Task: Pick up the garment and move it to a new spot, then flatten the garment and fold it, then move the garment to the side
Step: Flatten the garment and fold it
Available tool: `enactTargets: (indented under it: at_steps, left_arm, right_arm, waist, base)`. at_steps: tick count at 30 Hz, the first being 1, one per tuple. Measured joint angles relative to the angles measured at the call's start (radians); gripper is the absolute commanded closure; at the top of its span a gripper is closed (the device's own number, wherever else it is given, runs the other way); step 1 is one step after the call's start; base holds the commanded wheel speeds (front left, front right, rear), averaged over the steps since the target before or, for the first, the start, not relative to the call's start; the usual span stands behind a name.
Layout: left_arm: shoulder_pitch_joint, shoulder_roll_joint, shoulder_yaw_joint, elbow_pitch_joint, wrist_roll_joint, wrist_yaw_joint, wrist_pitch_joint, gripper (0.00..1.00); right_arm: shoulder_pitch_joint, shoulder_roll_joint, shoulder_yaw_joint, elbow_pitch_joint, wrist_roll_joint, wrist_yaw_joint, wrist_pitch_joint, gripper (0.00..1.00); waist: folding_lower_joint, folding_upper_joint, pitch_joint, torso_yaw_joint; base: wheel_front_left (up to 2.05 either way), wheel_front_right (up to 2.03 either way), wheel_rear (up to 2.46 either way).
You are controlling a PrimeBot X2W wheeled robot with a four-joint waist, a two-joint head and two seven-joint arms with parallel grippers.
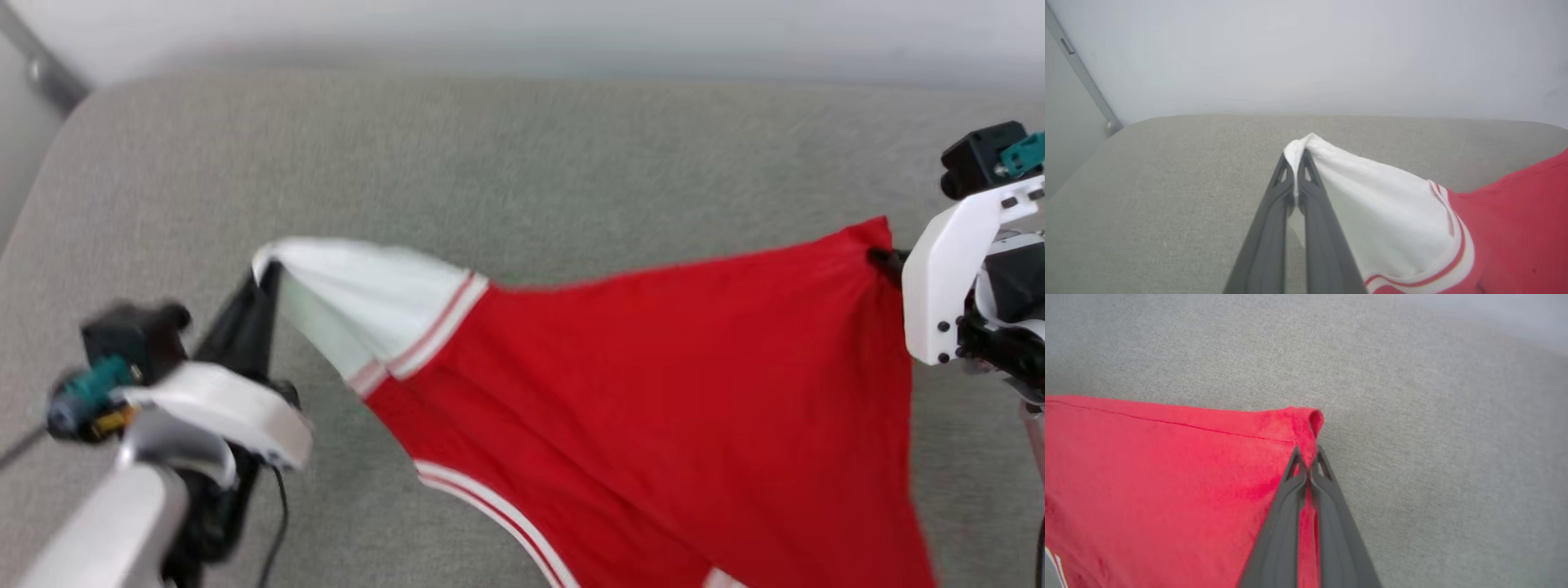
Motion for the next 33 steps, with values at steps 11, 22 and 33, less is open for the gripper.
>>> enactTargets:
  at_steps: [11, 22, 33]
  left_arm:
    - [-0.390, 0.004, 0.036, 0.252, -0.027, -0.075, 0.101, 1.00]
    - [-0.931, -0.020, 0.033, 0.592, 0.056, -0.168, 0.036, 1.00]
    - [-1.334, 0.005, 0.068, 0.719, 0.089, -0.202, -0.020, 1.00]
  right_arm:
    - [-0.145, 0.002, -0.052, 0.070, -0.086, 0.000, -0.141, 1.00]
    - [-0.500, 0.054, -0.111, 0.185, -0.190, 0.001, -0.343, 1.00]
    - [-0.828, 0.104, -0.125, 0.251, -0.327, 0.001, -0.555, 1.00]
  waist:
    - [-0.0001, 0.0000, -0.127, -0.091]
    - [0.0000, 0.0000, -0.003, -0.136]
    - [0.0000, 0.0000, 0.252, -0.156]
  base:
    - [0.00, 0.00, 0.00]
    - [0.00, 0.00, 0.00]
    - [0.00, 0.00, 0.00]
